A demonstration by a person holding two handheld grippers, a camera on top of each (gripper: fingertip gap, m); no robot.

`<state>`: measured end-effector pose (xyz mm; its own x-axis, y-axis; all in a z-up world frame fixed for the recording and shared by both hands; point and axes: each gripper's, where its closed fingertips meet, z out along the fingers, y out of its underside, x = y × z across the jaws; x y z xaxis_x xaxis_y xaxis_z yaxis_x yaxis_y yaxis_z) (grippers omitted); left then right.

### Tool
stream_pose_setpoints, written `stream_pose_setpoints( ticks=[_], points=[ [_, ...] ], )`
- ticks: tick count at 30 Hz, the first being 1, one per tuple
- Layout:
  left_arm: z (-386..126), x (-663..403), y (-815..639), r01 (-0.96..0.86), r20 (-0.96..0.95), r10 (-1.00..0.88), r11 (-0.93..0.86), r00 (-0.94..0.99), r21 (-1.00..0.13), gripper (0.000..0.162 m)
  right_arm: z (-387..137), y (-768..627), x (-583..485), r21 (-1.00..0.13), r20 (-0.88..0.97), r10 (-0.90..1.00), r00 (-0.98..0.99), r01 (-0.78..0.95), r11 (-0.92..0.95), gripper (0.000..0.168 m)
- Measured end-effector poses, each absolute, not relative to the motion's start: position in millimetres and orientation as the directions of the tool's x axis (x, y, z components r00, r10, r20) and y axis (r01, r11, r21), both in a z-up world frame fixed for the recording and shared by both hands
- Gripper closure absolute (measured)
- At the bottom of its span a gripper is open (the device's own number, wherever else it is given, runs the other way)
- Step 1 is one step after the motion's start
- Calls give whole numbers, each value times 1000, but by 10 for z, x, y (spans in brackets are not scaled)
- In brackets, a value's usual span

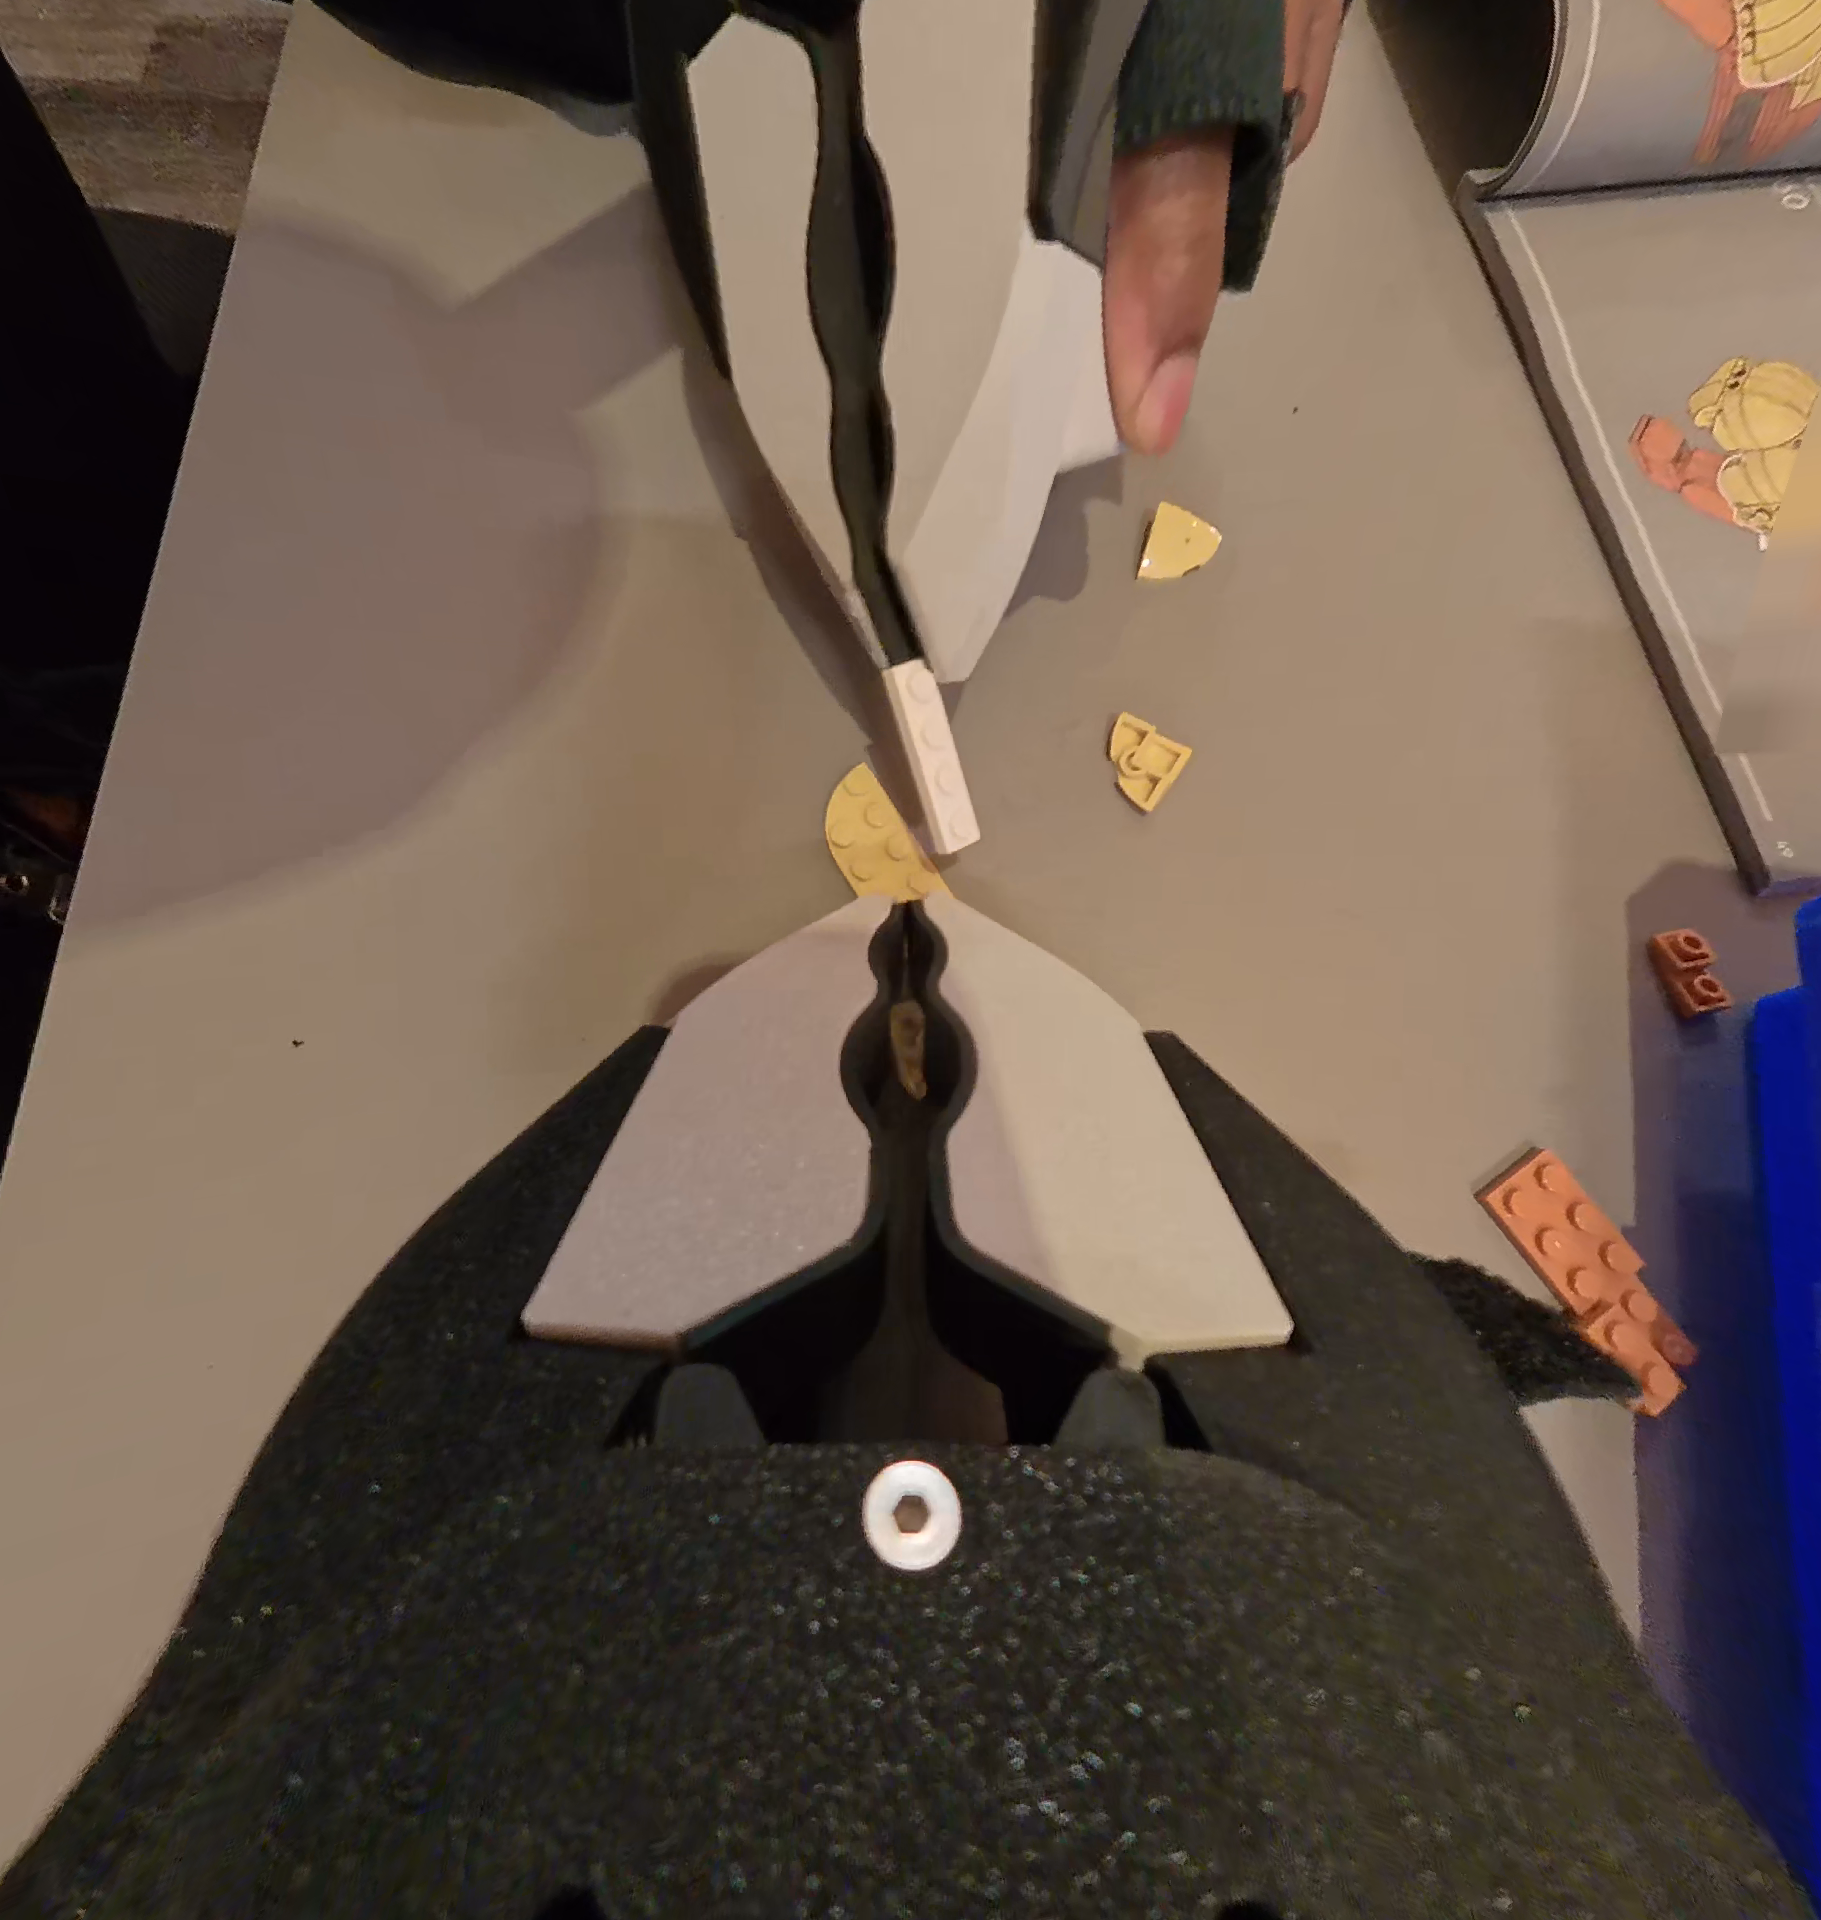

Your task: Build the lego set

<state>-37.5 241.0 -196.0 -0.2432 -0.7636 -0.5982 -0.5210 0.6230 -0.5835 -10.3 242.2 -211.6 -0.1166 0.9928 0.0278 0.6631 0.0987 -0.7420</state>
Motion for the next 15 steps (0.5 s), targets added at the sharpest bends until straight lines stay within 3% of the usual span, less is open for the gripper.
stream_pose_setpoints(
  ticks=[5, 15],
  points=[
    [-1954, -405, 2425, -531, -600, -764, 619, -238, -579, 159, -2130, 2419, -102, -737, 3, 992, -123, 671, 85, 144],
    [-1966, -403, 2385, -530, -590, -764, 625, -262, -573, 159, -2191, 2435, -121, -703, -59, 991, -124, 710, 47, 141]
  ],
)
